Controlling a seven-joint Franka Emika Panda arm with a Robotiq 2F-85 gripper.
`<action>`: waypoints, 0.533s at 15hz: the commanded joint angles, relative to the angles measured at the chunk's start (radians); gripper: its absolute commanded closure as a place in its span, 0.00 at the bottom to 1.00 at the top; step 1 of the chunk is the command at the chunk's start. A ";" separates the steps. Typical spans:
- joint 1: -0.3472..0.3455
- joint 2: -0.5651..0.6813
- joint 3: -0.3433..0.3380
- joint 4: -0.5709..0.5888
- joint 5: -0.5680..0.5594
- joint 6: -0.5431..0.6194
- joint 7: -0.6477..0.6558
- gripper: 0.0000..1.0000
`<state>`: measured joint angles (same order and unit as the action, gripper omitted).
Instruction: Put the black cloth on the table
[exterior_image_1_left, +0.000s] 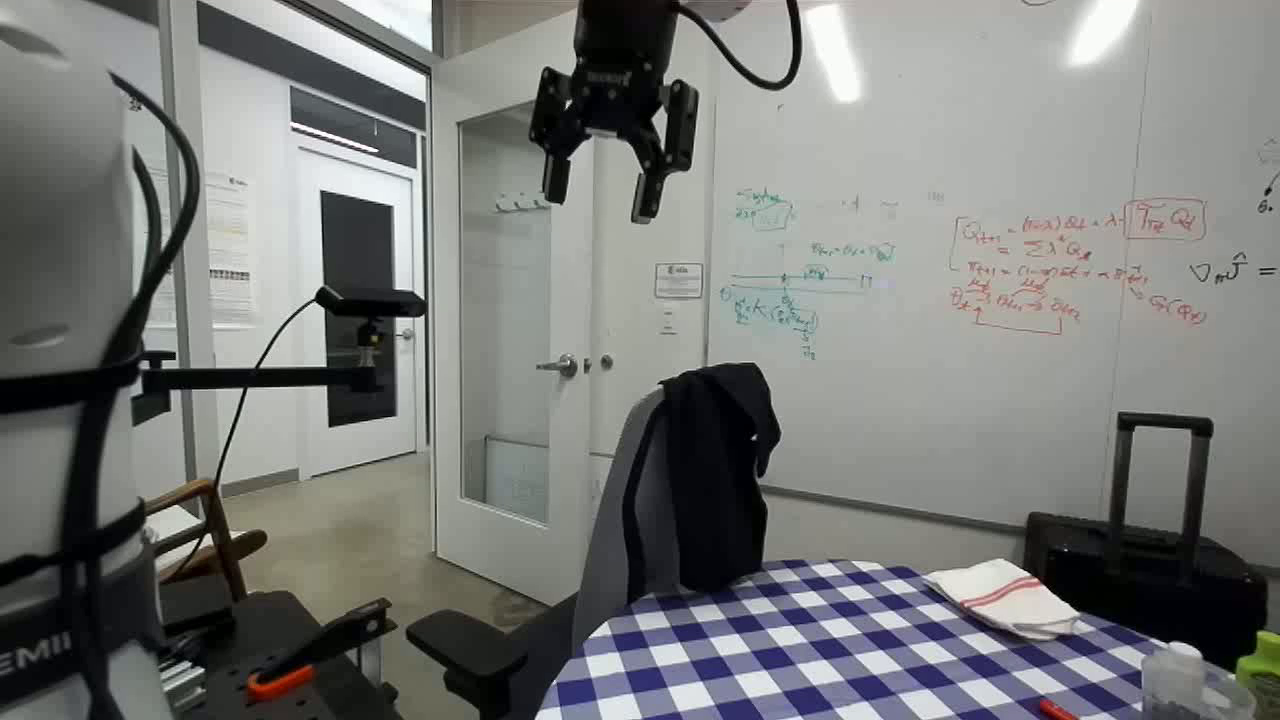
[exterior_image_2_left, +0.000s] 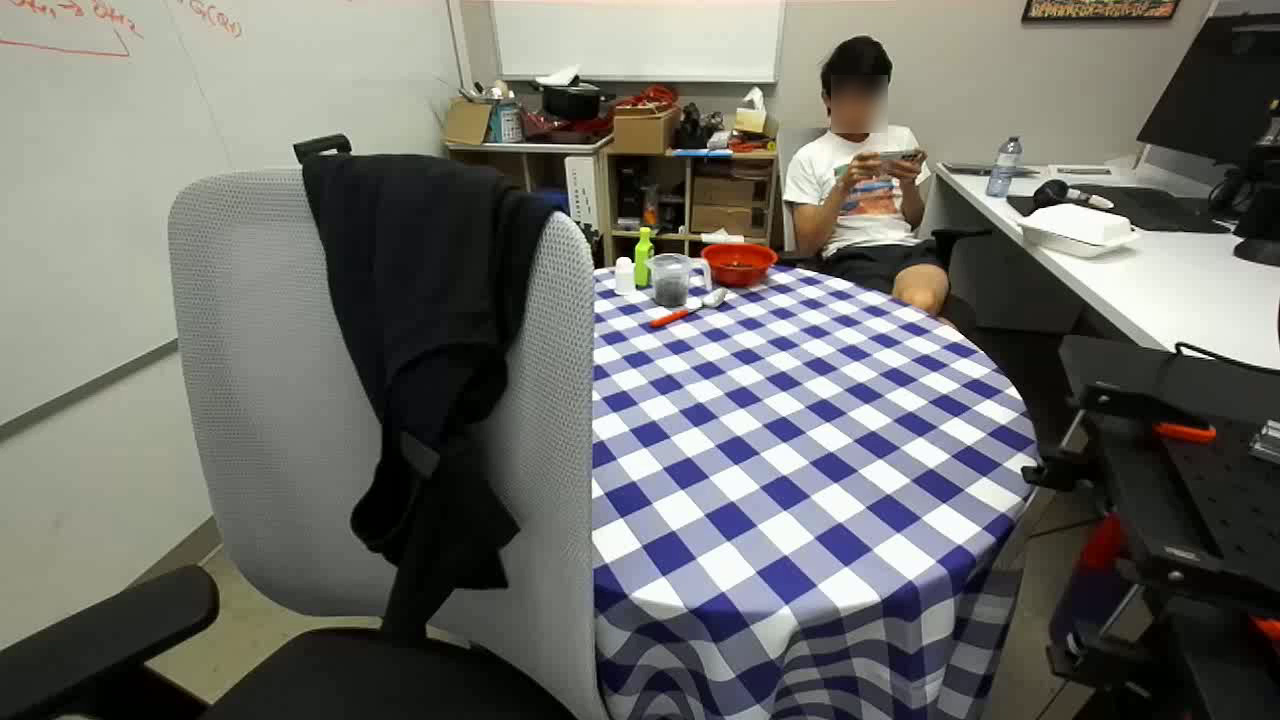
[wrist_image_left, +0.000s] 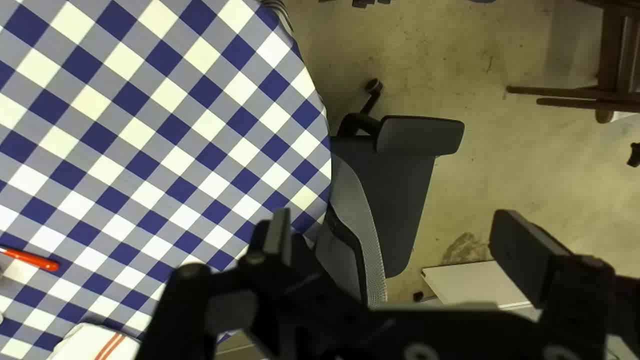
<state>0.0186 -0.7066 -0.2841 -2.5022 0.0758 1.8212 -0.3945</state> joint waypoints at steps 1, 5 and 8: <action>-0.019 0.004 0.016 0.002 0.011 -0.003 -0.010 0.00; -0.020 0.004 0.016 0.002 0.011 -0.003 -0.010 0.00; 0.020 0.096 -0.030 0.045 0.088 0.040 -0.050 0.00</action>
<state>0.0163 -0.7007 -0.2828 -2.5011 0.0782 1.8310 -0.3960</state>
